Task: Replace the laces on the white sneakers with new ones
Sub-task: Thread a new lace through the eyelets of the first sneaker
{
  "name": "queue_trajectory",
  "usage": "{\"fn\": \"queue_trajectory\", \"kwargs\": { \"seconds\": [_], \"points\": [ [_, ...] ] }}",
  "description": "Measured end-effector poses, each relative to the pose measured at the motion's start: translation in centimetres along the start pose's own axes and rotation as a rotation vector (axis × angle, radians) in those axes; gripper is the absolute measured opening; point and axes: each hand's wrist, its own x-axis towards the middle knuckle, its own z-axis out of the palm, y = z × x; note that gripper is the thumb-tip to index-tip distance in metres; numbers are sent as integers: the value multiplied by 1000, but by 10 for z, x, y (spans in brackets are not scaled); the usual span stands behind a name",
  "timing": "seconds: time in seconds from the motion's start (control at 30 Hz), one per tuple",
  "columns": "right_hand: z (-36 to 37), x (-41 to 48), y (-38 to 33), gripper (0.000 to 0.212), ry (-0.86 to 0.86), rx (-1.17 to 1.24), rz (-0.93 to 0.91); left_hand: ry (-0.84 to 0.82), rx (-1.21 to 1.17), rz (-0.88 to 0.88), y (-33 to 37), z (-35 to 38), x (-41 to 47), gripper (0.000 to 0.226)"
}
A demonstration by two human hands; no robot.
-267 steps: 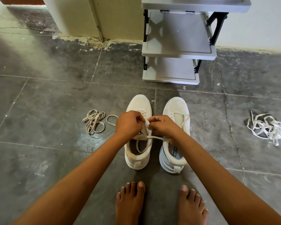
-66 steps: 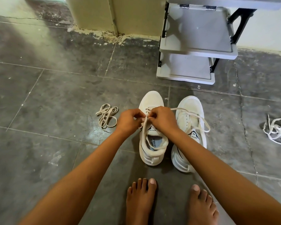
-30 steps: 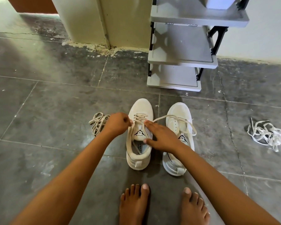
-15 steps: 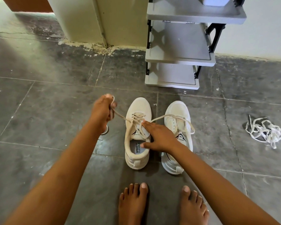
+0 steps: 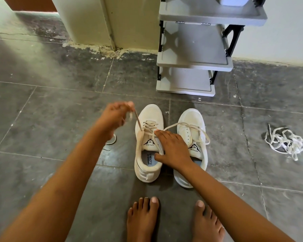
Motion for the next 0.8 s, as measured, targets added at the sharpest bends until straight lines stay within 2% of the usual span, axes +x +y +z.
{"fn": "queue_trajectory", "kwargs": {
  "seconds": [0.03,0.07,0.1,0.13,0.17,0.2,0.23,0.27,0.3,0.33,0.4,0.43,0.53,0.6,0.67,0.73,0.8],
  "points": [
    [0,0,0,83,-4,1,0,8,-82,-10,-4,0,2,37],
    [-1,1,0,84,-4,1,0,-6,45,-7,-22,12,-9,39],
    [-1,1,0,86,-7,0,2,59,306,-39,-55,7,-22,47],
    [-2,1,0,87,-11,0,5,-17,343,-202,-90,2,-49,56],
    [-3,0,-1,88,-20,-1,10,-96,509,-247,-146,19,-79,55],
    [-2,0,-2,89,-26,-2,13,-141,691,-257,-196,31,-106,47],
    [-1,0,-2,90,-34,-8,14,-235,706,-234,-229,43,-130,42],
    [1,-1,-3,91,-40,-16,15,-247,708,-229,-241,47,-134,39],
    [2,-1,-3,92,-47,-20,21,-237,578,-220,-240,37,-129,37],
    [2,0,-3,92,-52,-19,34,-129,398,-316,-252,40,-136,35],
    [1,0,-3,92,-69,-15,60,-24,442,-295,-248,54,-130,35],
    [1,0,-2,91,-72,-20,65,0,372,-278,-247,63,-131,36],
    [2,1,-4,88,-64,-31,56,-27,214,-415,-236,70,-127,41],
    [2,1,-7,89,-62,-18,52,20,256,-410,-227,64,-116,42],
    [2,1,-10,92,-61,-1,51,-75,312,-357,-218,56,-115,41],
    [2,-1,-12,93,-35,19,75,-127,608,-288,-220,50,-108,42],
    [2,-3,-13,86,25,56,92,-108,655,-322,-213,56,-115,50]
  ]
}}
